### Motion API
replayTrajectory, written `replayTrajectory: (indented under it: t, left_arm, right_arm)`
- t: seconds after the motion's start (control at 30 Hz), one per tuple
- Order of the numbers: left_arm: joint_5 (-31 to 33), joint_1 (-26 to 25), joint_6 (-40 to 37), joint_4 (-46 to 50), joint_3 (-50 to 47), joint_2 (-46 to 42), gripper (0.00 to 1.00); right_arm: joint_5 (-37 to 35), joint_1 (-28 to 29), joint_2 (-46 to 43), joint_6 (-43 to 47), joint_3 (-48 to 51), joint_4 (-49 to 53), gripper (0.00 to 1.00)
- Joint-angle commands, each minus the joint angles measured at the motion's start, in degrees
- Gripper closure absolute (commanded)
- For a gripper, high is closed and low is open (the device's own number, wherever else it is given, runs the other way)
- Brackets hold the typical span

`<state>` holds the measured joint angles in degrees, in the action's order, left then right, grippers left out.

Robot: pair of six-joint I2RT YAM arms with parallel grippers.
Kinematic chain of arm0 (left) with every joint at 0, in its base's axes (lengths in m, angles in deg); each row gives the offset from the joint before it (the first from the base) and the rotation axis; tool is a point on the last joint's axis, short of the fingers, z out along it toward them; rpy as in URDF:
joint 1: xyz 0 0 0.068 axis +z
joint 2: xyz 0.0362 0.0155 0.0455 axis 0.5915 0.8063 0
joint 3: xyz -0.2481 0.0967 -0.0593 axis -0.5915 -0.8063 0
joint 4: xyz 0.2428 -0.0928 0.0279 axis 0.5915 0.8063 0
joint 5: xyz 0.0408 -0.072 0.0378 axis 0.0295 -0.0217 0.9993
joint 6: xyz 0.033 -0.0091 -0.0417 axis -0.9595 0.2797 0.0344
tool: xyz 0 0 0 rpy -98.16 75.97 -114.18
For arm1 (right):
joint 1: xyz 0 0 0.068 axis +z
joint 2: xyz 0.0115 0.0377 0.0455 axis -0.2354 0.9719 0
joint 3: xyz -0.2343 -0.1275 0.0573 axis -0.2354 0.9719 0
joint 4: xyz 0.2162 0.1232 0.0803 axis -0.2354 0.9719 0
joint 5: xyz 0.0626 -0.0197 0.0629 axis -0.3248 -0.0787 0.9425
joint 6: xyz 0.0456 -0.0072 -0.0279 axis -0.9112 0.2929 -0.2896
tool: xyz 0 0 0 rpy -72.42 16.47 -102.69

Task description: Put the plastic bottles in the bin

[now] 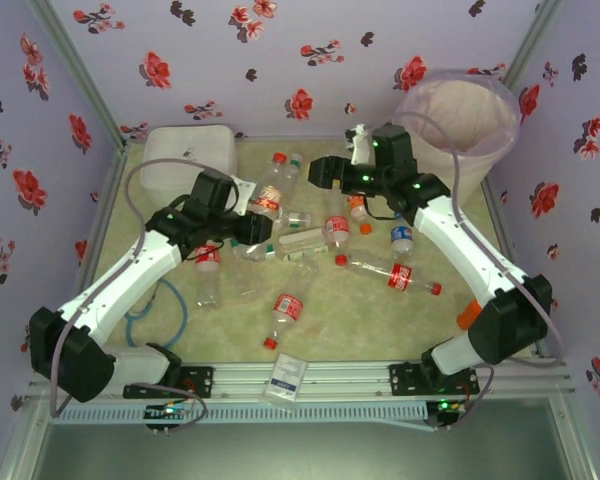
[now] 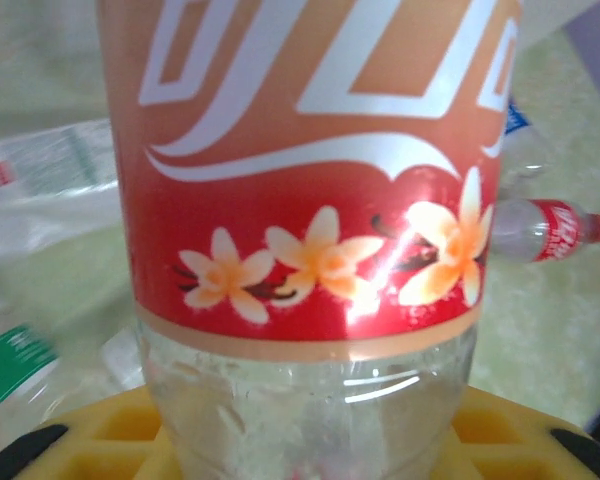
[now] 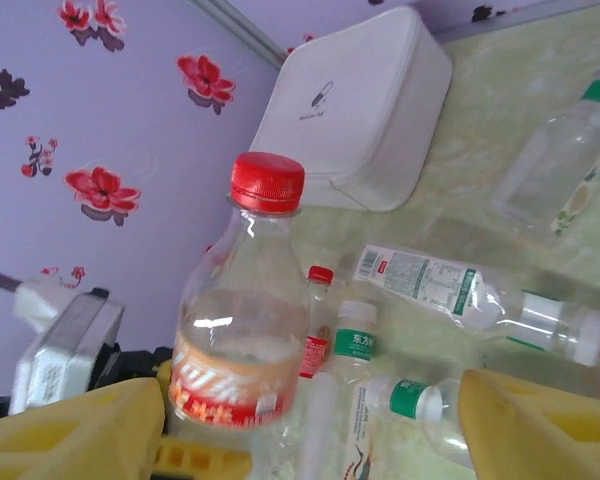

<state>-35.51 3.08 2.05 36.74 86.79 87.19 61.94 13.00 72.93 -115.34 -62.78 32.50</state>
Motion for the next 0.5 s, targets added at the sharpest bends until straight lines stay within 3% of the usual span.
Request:
replayTrajectory:
  t: [0.0,0.23,0.47]
  left_arm:
    - [-4.5,-1.34,-2.6,-6.76,0.75,0.97,0.69]
    - [-4.99,-3.85,-3.48,-7.94,1.11,2.25,0.7]
    - [-4.98,-4.08,-3.4,-8.56,1.46,2.97,0.69]
  right_arm:
    - [1.98,0.61,2.01,-3.01,-2.76,-4.95,0.18]
    - [4.35,2.04,6.15,-6.13,-4.65,-9.26,0.21]
    - [3.67,2.04,7.04,-6.34,-5.17,-9.27,0.46]
